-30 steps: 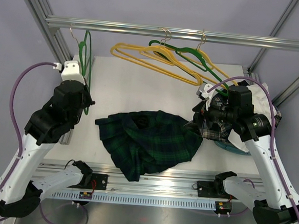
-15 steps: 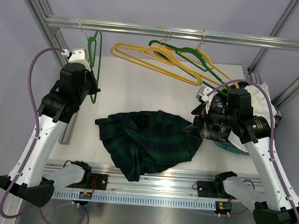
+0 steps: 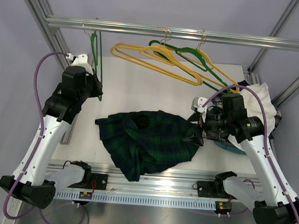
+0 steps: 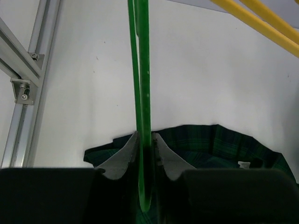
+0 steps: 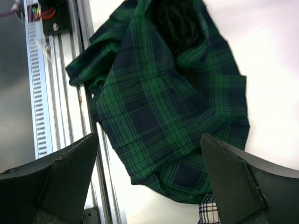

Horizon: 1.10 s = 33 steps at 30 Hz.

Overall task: Remove the skirt from the hanger
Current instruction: Hang the hanger back to the clothesline with the left arm, then place the skirt into the basket

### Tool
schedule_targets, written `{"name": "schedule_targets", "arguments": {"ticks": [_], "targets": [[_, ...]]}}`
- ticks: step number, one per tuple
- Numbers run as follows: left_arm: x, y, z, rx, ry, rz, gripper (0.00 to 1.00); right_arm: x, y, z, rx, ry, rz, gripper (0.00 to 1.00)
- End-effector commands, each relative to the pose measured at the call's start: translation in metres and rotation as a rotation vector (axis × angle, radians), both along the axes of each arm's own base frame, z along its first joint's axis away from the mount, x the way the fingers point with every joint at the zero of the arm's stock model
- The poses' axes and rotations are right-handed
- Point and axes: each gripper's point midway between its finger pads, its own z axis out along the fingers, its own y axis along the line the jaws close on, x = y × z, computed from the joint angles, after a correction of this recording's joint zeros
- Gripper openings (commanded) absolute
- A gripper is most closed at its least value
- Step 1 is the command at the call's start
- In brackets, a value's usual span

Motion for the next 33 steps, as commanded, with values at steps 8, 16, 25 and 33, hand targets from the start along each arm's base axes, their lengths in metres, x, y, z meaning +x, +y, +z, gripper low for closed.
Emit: {"name": "schedule_targets", "arguments": {"ticks": [8,16,25,33], "targets": [[-0.009,-0.006,0.035,-0.082,-0.127,-0.034,0.74,-0.005,0.008,-0.010,0.016,-0.048,0.149,0.98],[-0.042,0.002,0.071,-0.057,-0.228,-0.068,0.99,-0.013,0.030,-0.044,-0.084,-0.065,0.259,0.99],[-0.098,0.020,0.054,-0.097,-0.271,-0.035,0.99,0.033,0.095,-0.090,-0.270,-0.014,0.027,0.99],[-0.123,0.029,0.028,-0.147,-0.261,0.011,0.99,0.045,0.139,-0.124,-0.201,-0.123,-0.083,0.99]]}}
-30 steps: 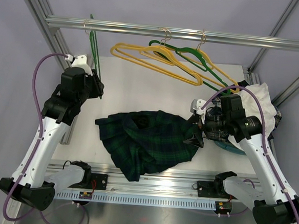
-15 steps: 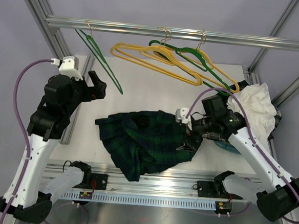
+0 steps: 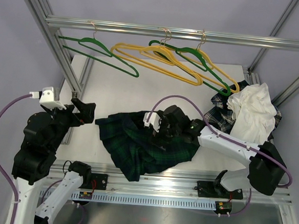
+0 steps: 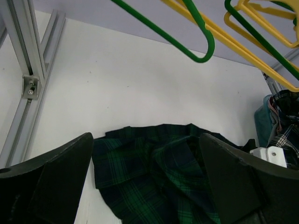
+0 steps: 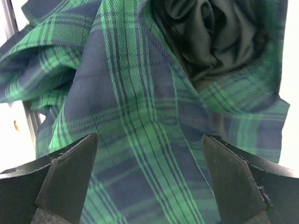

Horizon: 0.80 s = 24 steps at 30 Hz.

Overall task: Remove the skirt from the hanger
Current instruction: Place the skirt into the basket

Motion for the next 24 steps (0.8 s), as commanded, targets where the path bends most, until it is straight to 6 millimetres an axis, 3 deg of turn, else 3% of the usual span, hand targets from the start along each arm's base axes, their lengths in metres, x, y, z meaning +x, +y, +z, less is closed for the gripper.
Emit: {"name": "schedule_targets", "arguments": {"ticks": [1,4,7,9,10,11,13,14,15,16,18,19,22,23,24], "targets": [[-0.002,0.004,-0.010,-0.033,0.011,0.031,0.99,0.014,0.024,0.003,0.104,-0.035,-0.061,1.00],[-0.006,0.004,-0.016,-0.047,0.018,0.035,0.99,-0.003,0.027,-0.026,0.082,0.062,-0.018,0.99],[-0.007,0.002,-0.022,-0.062,0.023,0.027,0.99,0.001,0.020,-0.064,0.000,0.094,-0.069,1.00],[-0.009,0.002,-0.026,-0.070,0.024,0.029,0.99,0.004,0.014,-0.079,-0.055,0.115,-0.101,0.97],[-0.009,0.002,-0.027,-0.076,0.025,0.030,0.99,0.007,0.020,-0.074,-0.062,0.119,-0.084,0.93],[-0.010,0.002,-0.028,-0.079,0.026,0.032,0.99,0.001,0.016,-0.086,-0.110,0.156,-0.072,0.88],[-0.010,0.002,-0.030,-0.090,0.022,0.035,0.99,0.000,0.023,-0.086,-0.124,0.183,-0.035,0.66],[-0.010,0.002,-0.031,-0.092,0.024,0.034,0.99,-0.007,0.017,-0.090,-0.163,0.218,-0.015,0.58],[-0.010,0.002,-0.032,-0.095,0.023,0.034,0.99,-0.008,0.019,-0.089,-0.166,0.222,0.005,0.49],[-0.010,0.002,-0.033,-0.097,0.022,0.033,0.99,-0.007,0.021,-0.086,-0.170,0.219,0.029,0.29],[-0.009,0.001,-0.033,-0.099,0.022,0.033,0.99,-0.014,0.015,-0.086,-0.200,0.234,0.069,0.07],[-0.010,0.001,-0.034,-0.099,0.022,0.032,0.99,-0.014,0.015,-0.077,-0.189,0.214,0.087,0.00],[-0.011,0.002,-0.032,-0.090,0.021,0.030,0.99,-0.022,0.004,-0.044,-0.135,0.191,0.170,0.00],[-0.011,0.002,-0.031,-0.089,0.018,0.031,0.99,-0.022,0.002,-0.010,-0.065,0.129,0.199,0.00],[-0.012,0.003,-0.030,-0.086,0.014,0.034,0.99,-0.023,-0.010,0.004,-0.053,0.130,0.203,0.00]]}}
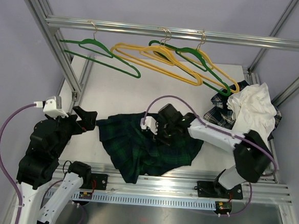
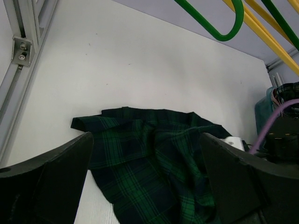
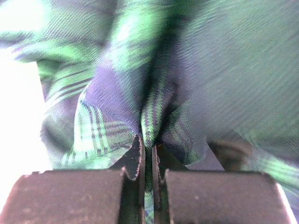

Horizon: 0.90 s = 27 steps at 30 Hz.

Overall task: Remove the skirt from the hanger
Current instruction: Place the skirt into the basket

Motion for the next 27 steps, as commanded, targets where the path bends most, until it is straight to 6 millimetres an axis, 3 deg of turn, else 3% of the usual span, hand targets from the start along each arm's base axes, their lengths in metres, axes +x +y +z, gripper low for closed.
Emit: {"name": "schedule_targets", "arguments": {"ticks": [1,2,3,4,6,7,9,10,12,13,16,17,18,20,21,23,24,27], "targets": [[0.001,0.002,0.018,-0.014,-0.069,0.013,0.99,-0.015,-0.016,0.110,0.230,-0.119,0.189,0.00],[0.002,0.003,0.019,-0.013,-0.073,0.014,0.99,-0.023,-0.030,0.123,0.238,-0.093,0.205,0.00],[0.002,0.003,0.019,-0.014,-0.076,0.014,0.99,-0.014,-0.044,0.140,0.276,-0.104,0.180,0.00],[0.003,0.003,0.021,-0.017,-0.085,0.016,0.99,-0.017,-0.048,0.175,0.380,-0.137,0.221,0.00],[0.003,0.002,0.021,-0.019,-0.091,0.016,0.99,-0.017,-0.063,0.195,0.403,-0.114,0.148,0.00],[0.004,0.003,0.023,-0.018,-0.100,0.017,0.99,-0.009,-0.073,0.214,0.416,-0.143,0.081,0.00],[0.005,0.003,0.025,-0.010,-0.111,0.015,0.99,-0.012,-0.087,0.228,0.418,-0.135,0.032,0.00],[0.006,0.002,0.028,-0.006,-0.119,0.013,0.99,-0.010,-0.097,0.248,0.454,-0.179,-0.002,0.00],[0.007,0.003,0.031,0.005,-0.128,0.010,0.99,-0.008,-0.109,0.269,0.493,-0.244,-0.050,0.00],[0.009,0.003,0.035,0.020,-0.134,0.008,0.99,-0.011,-0.117,0.284,0.515,-0.282,-0.129,0.00],[0.011,0.004,0.042,0.050,-0.141,0.005,0.99,0.024,-0.149,0.333,0.587,-0.476,-0.508,0.00],[0.012,0.004,0.043,0.056,-0.141,0.004,0.99,0.026,-0.154,0.341,0.582,-0.513,-0.524,0.00],[0.012,0.004,0.044,0.067,-0.142,0.001,0.99,0.028,-0.164,0.361,0.594,-0.560,-0.584,0.00],[0.014,0.003,0.047,0.073,-0.141,-0.003,0.99,0.036,-0.173,0.369,0.573,-0.529,-0.699,0.00],[0.015,0.003,0.048,0.075,-0.143,-0.005,0.99,0.033,-0.178,0.394,0.609,-0.540,-0.745,0.00],[0.017,0.001,0.048,0.077,-0.136,-0.012,0.99,0.042,-0.188,0.398,0.577,-0.529,-0.843,0.00],[0.018,0.001,0.048,0.077,-0.135,-0.015,0.99,0.042,-0.194,0.411,0.606,-0.549,-0.886,0.00],[0.019,-0.001,0.049,0.080,-0.134,-0.020,0.99,0.045,-0.229,0.441,0.673,-0.686,-1.084,0.00]]}}
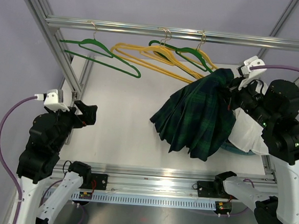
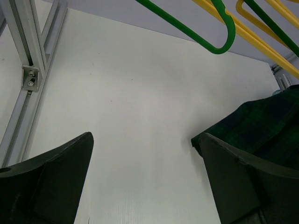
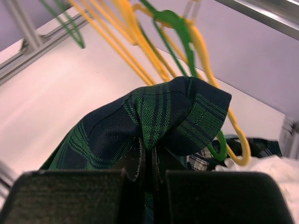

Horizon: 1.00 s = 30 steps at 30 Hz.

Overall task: Remove the skirt from the hanger
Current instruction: Place the skirt into the basket

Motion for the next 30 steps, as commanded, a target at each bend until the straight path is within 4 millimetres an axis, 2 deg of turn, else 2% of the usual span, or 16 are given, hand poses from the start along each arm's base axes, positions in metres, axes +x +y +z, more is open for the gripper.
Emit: {"name": "schedule_targets", "arguments": {"ticks": [1,3,4,5,8,9,11,12,14,15,19,24,25,30], "targets": [[0.004,-0.001,0.027,0.004,-0.077,-0.008,0.99,0.003,-0.045,0.051,0.162,-0.130,-0.295,0.00],[0.004,-0.001,0.028,0.003,-0.080,-0.010,0.99,-0.001,-0.052,0.053,0.168,-0.113,-0.328,0.00],[0.006,-0.002,0.028,0.002,-0.081,-0.011,0.99,-0.001,-0.063,0.061,0.178,-0.121,-0.390,0.00],[0.006,-0.002,0.028,0.001,-0.083,-0.014,0.99,-0.002,-0.069,0.058,0.169,-0.098,-0.425,0.00],[0.010,-0.006,0.028,0.002,-0.079,-0.027,0.99,-0.007,-0.092,0.078,0.197,-0.148,-0.546,0.00],[0.011,-0.006,0.030,0.002,-0.084,-0.030,0.99,-0.015,-0.104,0.097,0.227,-0.198,-0.592,0.00],[0.014,-0.008,0.029,0.004,-0.078,-0.036,0.99,-0.016,-0.112,0.110,0.242,-0.215,-0.634,0.00],[0.014,-0.009,0.031,0.006,-0.080,-0.040,0.99,-0.028,-0.120,0.132,0.284,-0.266,-0.651,0.00],[0.017,-0.010,0.034,0.007,-0.086,-0.043,0.99,-0.022,-0.130,0.132,0.256,-0.244,-0.728,0.00],[0.018,-0.010,0.033,0.012,-0.084,-0.045,0.99,-0.029,-0.135,0.142,0.273,-0.269,-0.740,0.00],[0.021,-0.012,0.037,0.019,-0.087,-0.054,0.99,-0.031,-0.147,0.145,0.273,-0.281,-0.810,0.00],[0.021,-0.012,0.038,0.021,-0.086,-0.056,0.99,-0.038,-0.173,0.159,0.235,-0.351,-0.941,0.00],[0.021,-0.012,0.038,0.020,-0.085,-0.056,0.99,-0.039,-0.177,0.168,0.244,-0.386,-0.961,0.00],[0.021,-0.013,0.037,0.014,-0.083,-0.055,0.99,-0.025,-0.189,0.176,0.117,-0.433,-1.062,0.00]]}}
